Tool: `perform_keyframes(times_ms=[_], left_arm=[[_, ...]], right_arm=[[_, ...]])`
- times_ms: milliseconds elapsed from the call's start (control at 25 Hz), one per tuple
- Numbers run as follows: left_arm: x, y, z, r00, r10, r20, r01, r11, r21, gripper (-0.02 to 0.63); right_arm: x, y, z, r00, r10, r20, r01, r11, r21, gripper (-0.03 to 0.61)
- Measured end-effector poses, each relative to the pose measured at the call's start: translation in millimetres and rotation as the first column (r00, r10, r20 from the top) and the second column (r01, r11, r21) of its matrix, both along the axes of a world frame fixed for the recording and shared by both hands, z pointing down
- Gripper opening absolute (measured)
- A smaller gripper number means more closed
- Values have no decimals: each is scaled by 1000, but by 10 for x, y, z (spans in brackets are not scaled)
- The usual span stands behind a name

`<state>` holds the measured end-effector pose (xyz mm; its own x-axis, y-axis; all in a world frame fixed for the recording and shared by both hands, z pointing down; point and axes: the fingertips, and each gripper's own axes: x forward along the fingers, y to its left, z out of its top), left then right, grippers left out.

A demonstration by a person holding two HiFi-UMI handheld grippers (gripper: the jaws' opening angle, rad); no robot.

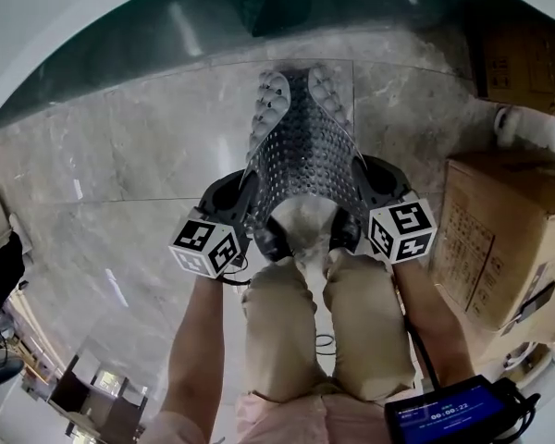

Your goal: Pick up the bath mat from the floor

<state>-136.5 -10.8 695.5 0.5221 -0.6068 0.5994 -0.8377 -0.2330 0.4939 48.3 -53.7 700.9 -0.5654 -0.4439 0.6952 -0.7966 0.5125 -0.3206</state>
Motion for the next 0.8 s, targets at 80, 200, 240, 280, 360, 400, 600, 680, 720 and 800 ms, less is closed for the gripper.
perform_keyframes(times_ms=[80, 200, 240, 280, 360, 400, 600, 680, 720, 800], left_arm=[[44, 3, -145, 1000, 11, -10, -11, 1000, 1, 38], [104, 6, -422, 1000, 18, -22, -17, 1000, 12, 38], [122, 15, -527, 999, 21, -25, -20, 1000, 14, 38], [140, 27, -635, 999, 25, -27, -24, 1000, 15, 38], [176, 56, -859, 999, 31, -31, -31, 999, 14, 38], [192, 70, -973, 999, 33, -32, -33, 999, 13, 38], [231, 119, -1528, 999, 33, -41, -32, 999, 22, 38], [238, 125, -1742, 998, 31, -46, -30, 999, 30, 38], [239, 128, -1845, 998, 31, -48, -29, 999, 34, 38], [230, 135, -2031, 998, 33, -52, -31, 999, 40, 38]], right_arm=[[-73, 34, -148, 1000, -11, 10, 11, 1000, 0, 28], [-109, 75, -407, 1000, -8, 23, 8, 1000, 4, 26], [-114, 95, -505, 1000, -6, 27, 5, 1000, 5, 28], [-122, 117, -610, 999, -4, 32, 4, 1000, 5, 27], [-150, 167, -834, 999, -5, 42, 5, 1000, 4, 26], [-174, 191, -952, 999, -9, 47, 9, 1000, 4, 28], [-333, 278, -1540, 997, -34, 63, 32, 999, 25, 28], [-392, 307, -1757, 996, -44, 75, 42, 999, 31, 28], [-420, 319, -1860, 996, -48, 82, 45, 998, 32, 28], [-478, 332, -2048, 994, -51, 93, 48, 998, 34, 28]])
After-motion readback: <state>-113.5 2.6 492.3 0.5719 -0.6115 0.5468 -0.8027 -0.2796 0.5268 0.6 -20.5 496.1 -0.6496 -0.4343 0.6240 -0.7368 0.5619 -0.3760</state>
